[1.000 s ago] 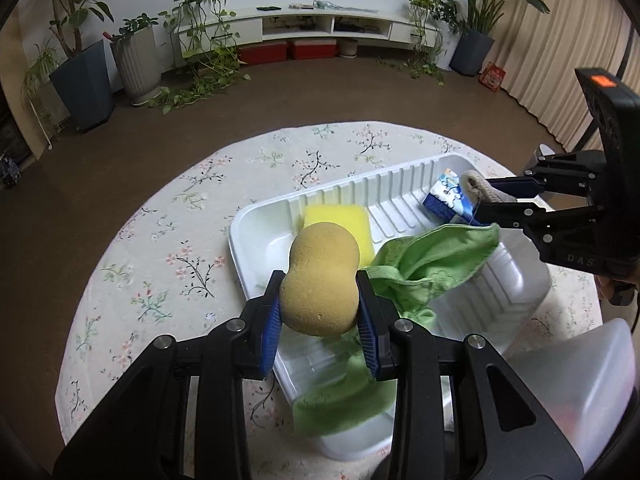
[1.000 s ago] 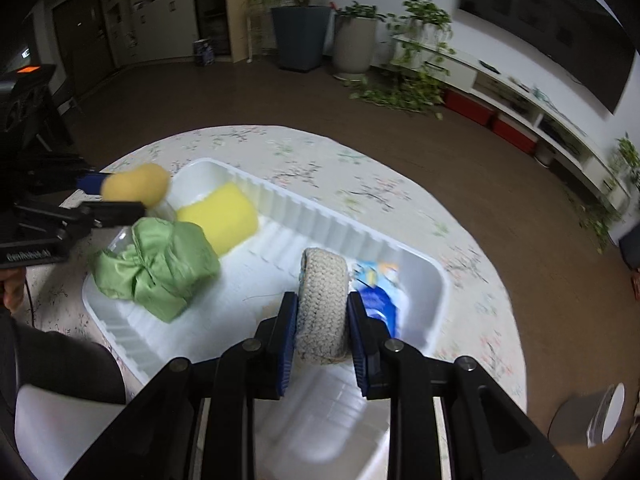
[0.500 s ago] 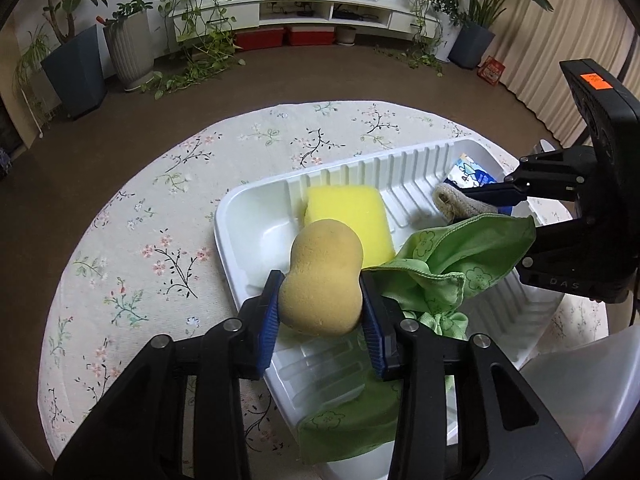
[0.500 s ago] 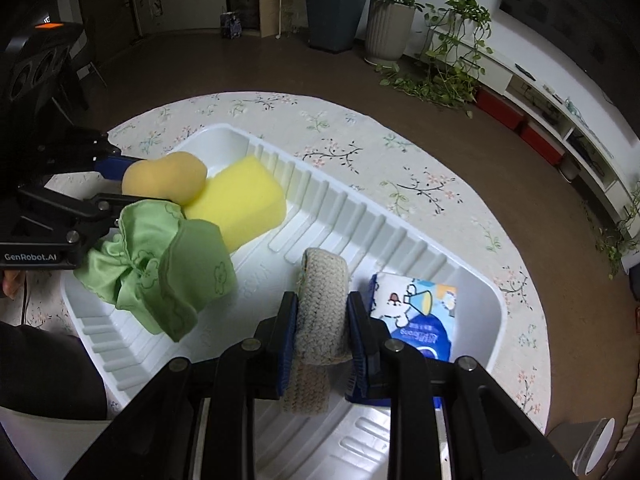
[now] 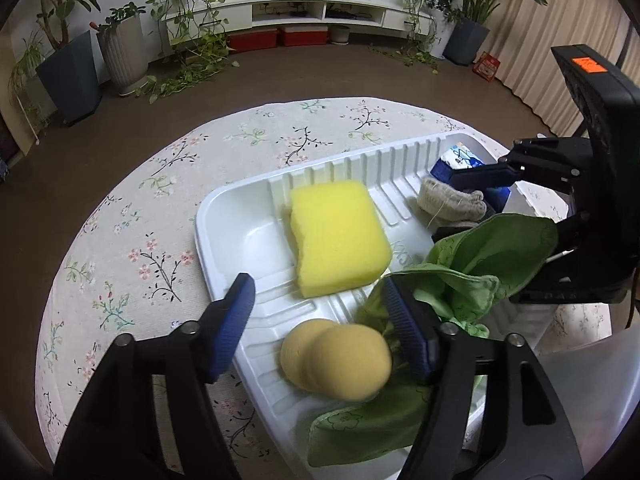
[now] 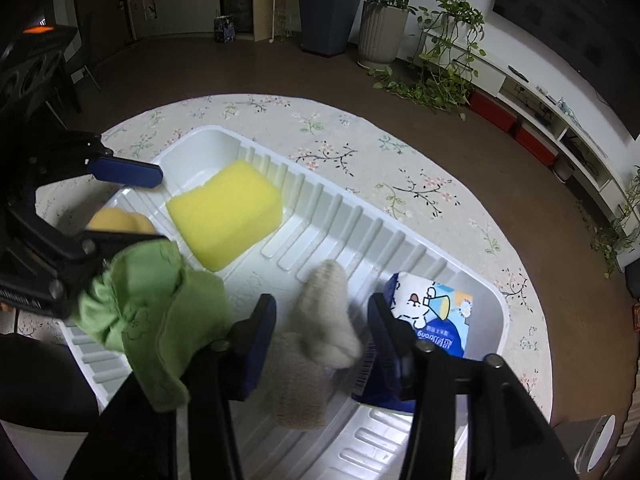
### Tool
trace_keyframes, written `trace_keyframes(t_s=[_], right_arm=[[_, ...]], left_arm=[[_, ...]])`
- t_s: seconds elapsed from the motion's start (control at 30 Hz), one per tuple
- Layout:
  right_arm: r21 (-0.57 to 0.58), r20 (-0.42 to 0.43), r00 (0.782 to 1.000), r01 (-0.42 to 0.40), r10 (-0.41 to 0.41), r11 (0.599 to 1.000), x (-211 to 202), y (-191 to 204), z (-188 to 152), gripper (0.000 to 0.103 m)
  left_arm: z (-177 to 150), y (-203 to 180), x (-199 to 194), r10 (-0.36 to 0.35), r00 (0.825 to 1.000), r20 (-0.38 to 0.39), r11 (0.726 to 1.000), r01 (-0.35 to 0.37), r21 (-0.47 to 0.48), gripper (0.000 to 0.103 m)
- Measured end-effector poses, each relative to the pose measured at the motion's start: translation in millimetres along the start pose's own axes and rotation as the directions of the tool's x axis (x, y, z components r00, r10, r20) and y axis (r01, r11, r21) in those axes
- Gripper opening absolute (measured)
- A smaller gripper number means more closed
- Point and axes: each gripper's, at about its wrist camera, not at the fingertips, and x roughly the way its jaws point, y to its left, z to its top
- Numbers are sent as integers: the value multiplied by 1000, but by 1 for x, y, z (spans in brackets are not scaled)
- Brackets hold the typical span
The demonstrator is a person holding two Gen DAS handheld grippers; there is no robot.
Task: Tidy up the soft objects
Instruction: 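Release the tan sponge into the tray while the right tool releases the knitted pad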
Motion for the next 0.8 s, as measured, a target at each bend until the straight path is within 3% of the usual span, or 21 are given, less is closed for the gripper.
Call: trace_keyframes(t_s=[0.07,0.1,0.13,0.17,0.27,0.5,0.6,0.8], right_arm=[[-9,12,1000,4,-4,1000,-4,2,0,64],[-16,18,1000,10,-10,1000,-5,3,0,68],[-21,25,1000,15,-15,1000,-8,4,1,70],[-24,33,999,18,-17,1000,-11,4,1,73],[-17,62,997,37,-36,999,-20,3,2,81],[27,115,992,50,-53,998,-40,-4,4,89],[37,126,990,62,-67,997,-45,-6,5,101],[84,159,983,80,-93,993,-68,-17,-7,103]], left_arm=[[1,-1,-1,-2,1000,10,1000,2,-2,77],[1,-1,-3,-1,1000,17,1000,1,-2,84],[2,-2,-5,5,1000,26,1000,-5,-2,99],[3,-1,-8,16,999,35,1000,-16,-3,103],[5,6,-17,13,998,62,999,-11,-37,103],[4,15,-30,20,996,92,997,-13,-71,103],[3,14,-41,29,992,122,997,-19,-76,103],[-5,21,-73,45,981,189,994,-24,-109,103]])
